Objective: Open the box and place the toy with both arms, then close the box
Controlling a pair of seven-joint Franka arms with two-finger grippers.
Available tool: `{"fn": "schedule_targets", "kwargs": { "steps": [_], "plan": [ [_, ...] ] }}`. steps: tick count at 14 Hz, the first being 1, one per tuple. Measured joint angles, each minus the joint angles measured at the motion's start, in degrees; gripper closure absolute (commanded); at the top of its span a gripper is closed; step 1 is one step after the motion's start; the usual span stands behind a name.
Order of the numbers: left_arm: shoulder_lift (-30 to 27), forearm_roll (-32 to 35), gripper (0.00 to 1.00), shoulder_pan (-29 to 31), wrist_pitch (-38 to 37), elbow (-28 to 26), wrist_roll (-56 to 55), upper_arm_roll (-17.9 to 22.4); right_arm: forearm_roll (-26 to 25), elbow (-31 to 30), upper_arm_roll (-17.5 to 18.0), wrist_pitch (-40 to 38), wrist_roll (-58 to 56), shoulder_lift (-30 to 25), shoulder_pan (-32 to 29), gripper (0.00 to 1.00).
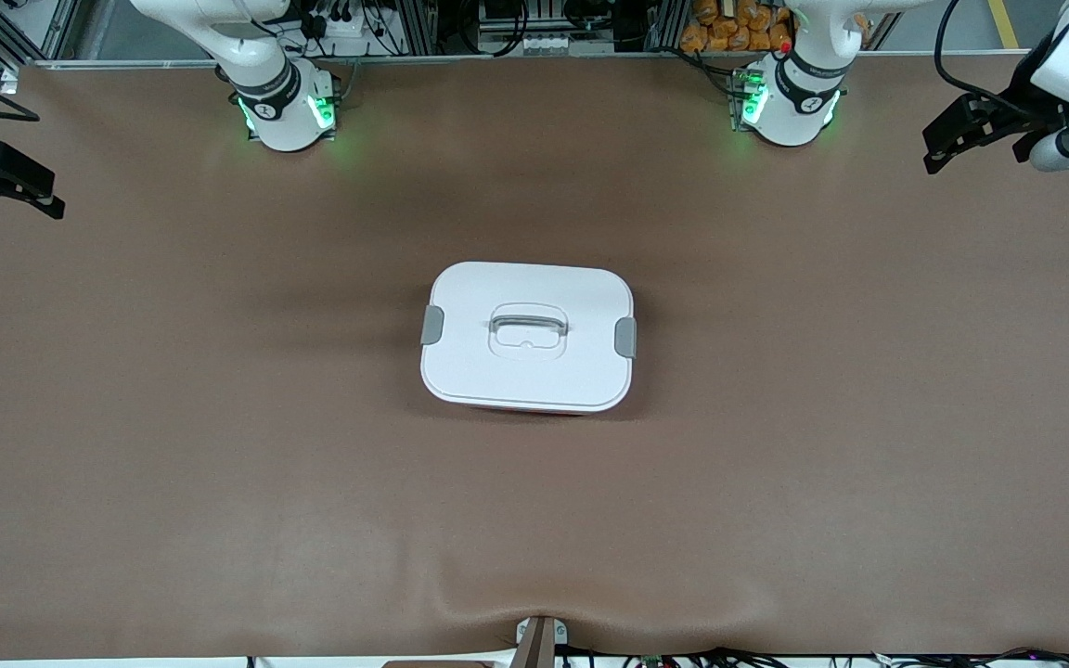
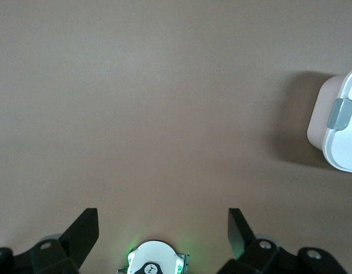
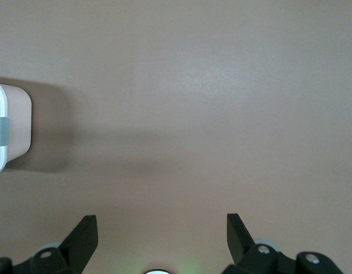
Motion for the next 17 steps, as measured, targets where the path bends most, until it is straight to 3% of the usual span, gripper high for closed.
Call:
{"fn": "schedule_targets", "kwargs": {
  "steps": [17],
  "plan": [
    [0.8, -1.2, 0.00, 0.0, -1.4, 0.5, 0.1, 0.1, 0.0, 0.0, 0.0, 0.0, 0.0, 0.0, 0.0, 0.00]
  ]
}}
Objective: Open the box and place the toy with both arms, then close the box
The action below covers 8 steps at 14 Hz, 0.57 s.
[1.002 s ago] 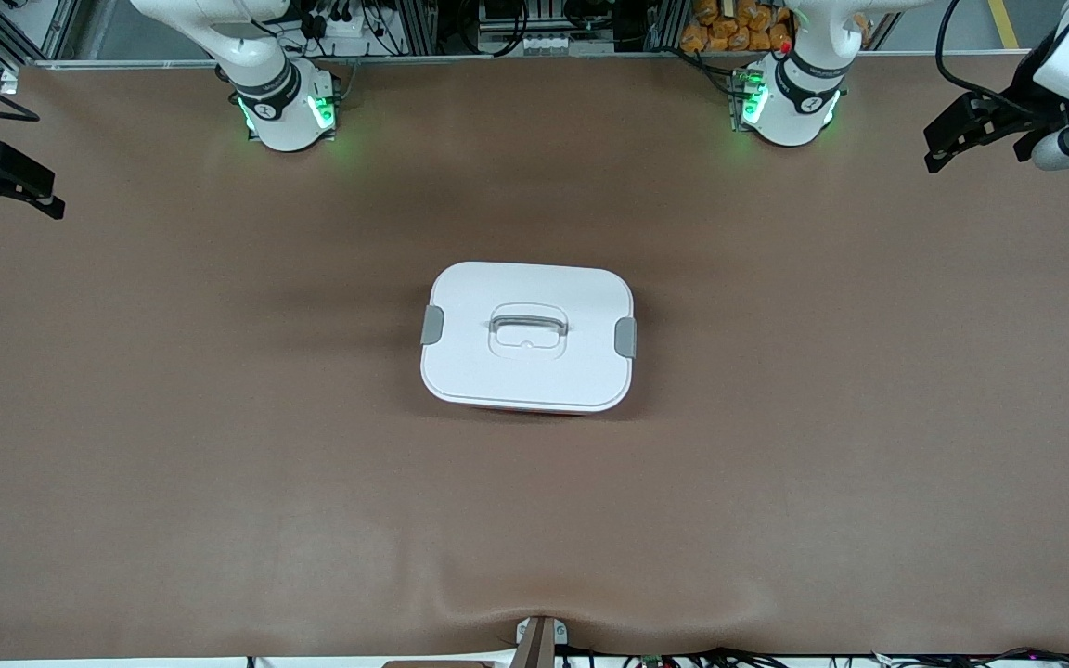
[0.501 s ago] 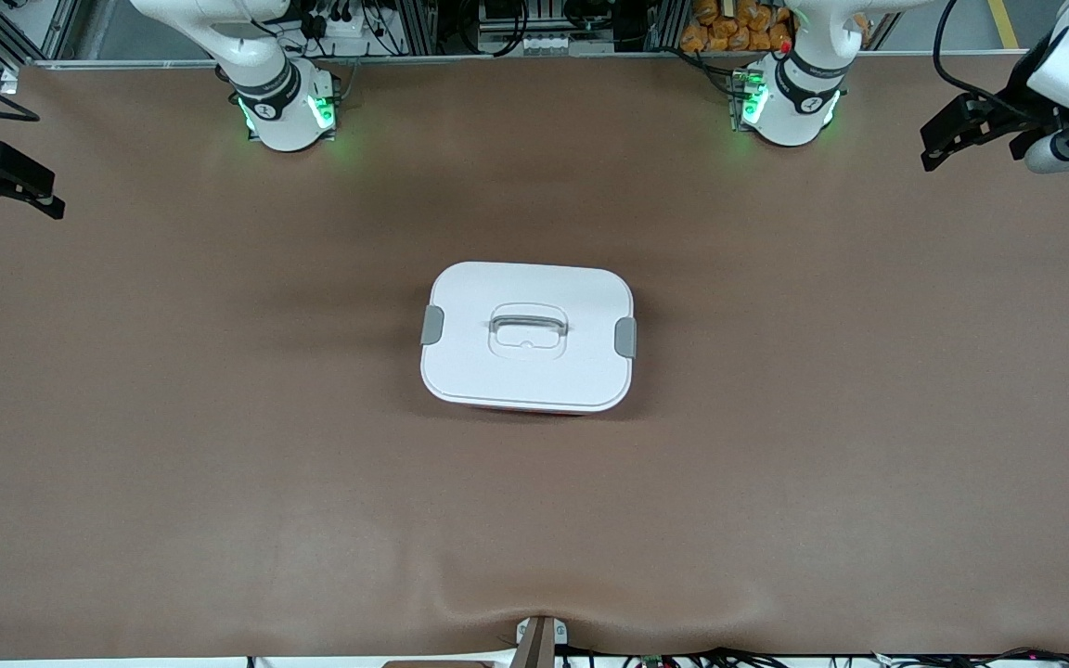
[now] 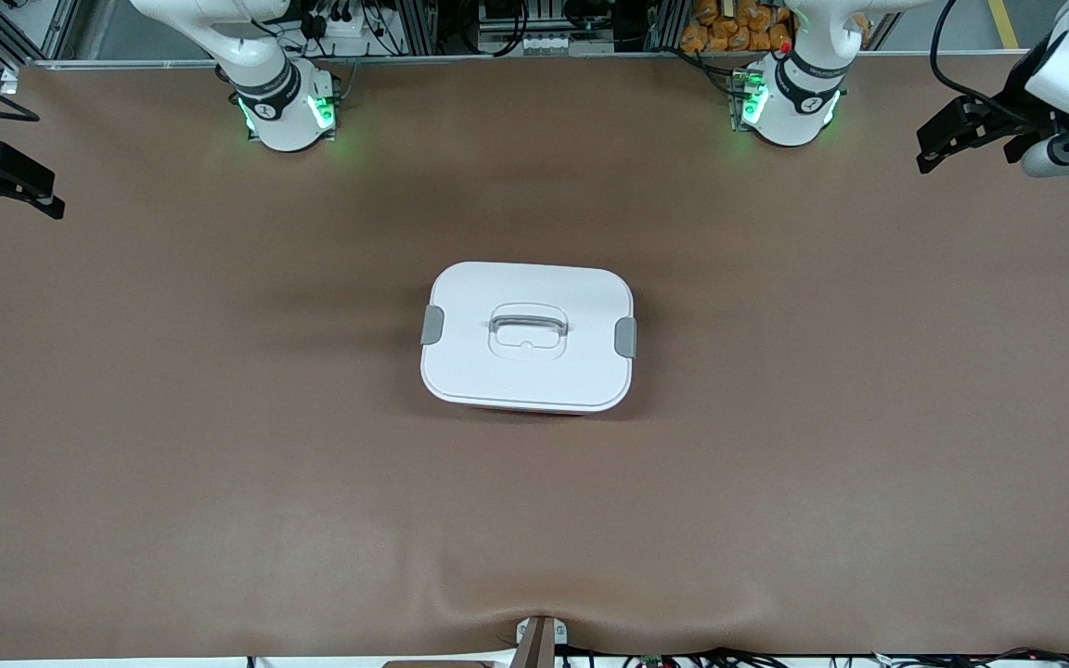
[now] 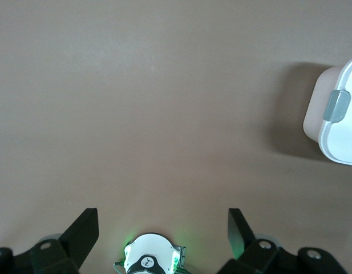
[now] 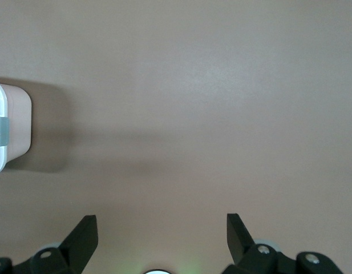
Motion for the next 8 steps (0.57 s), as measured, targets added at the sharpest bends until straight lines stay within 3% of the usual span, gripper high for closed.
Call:
{"fn": "schedule_targets", "kwargs": {
  "steps": [8],
  "plan": [
    [0.0, 0.0, 0.00, 1.3, -0.8, 0.7, 0.0, 0.1, 0.0, 0.0, 0.0, 0.0, 0.0, 0.0, 0.0, 0.00]
  ]
}}
